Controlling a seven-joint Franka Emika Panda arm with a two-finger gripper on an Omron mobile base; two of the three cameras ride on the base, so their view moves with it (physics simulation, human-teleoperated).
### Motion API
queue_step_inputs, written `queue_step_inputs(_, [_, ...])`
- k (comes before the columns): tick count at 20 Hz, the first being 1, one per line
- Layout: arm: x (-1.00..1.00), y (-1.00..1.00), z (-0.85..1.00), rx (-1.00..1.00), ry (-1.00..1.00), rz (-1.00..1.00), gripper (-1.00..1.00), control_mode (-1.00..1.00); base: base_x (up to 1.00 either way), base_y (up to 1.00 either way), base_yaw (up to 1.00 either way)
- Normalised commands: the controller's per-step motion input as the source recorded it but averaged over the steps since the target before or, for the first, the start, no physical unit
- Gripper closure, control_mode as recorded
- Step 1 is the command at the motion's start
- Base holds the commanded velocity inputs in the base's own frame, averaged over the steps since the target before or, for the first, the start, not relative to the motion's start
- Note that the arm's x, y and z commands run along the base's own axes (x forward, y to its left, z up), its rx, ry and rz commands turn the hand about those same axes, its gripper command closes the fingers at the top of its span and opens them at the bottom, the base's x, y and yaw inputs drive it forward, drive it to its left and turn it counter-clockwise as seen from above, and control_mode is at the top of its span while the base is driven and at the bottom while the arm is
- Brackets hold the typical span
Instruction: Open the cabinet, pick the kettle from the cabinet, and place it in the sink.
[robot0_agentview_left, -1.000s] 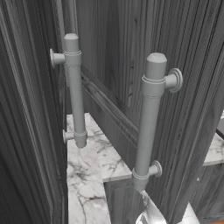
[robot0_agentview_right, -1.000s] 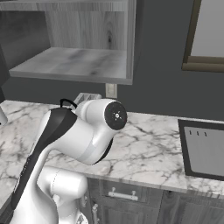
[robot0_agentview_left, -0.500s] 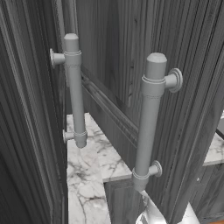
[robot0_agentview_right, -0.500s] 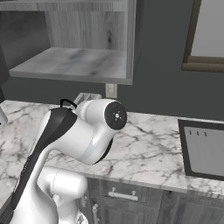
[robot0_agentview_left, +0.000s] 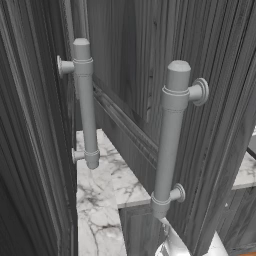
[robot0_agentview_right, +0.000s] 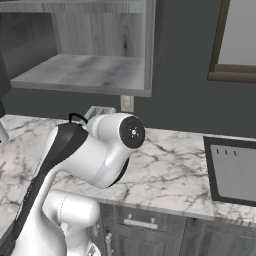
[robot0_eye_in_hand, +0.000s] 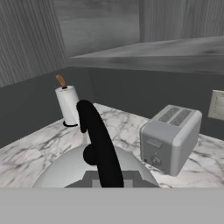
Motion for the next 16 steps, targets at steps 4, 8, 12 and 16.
queue_step_inputs(4, [0.0, 0.0, 0.0, 0.0, 0.0, 0.0, 1.0, 1.0, 0.0, 0.0, 0.0])
queue_step_inputs(8, [0.0, 0.0, 0.0, 0.0, 0.0, 0.0, 1.0, 1.0, -0.01, 0.0, 0.0])
queue_step_inputs(12, [0.0, 0.0, 0.0, 0.0, 0.0, 0.0, 1.0, 1.0, -0.25, 0.0, 0.0])
queue_step_inputs(16, [0.0, 0.0, 0.0, 0.0, 0.0, 0.0, 1.0, 1.0, -0.47, 0.0, 0.0])
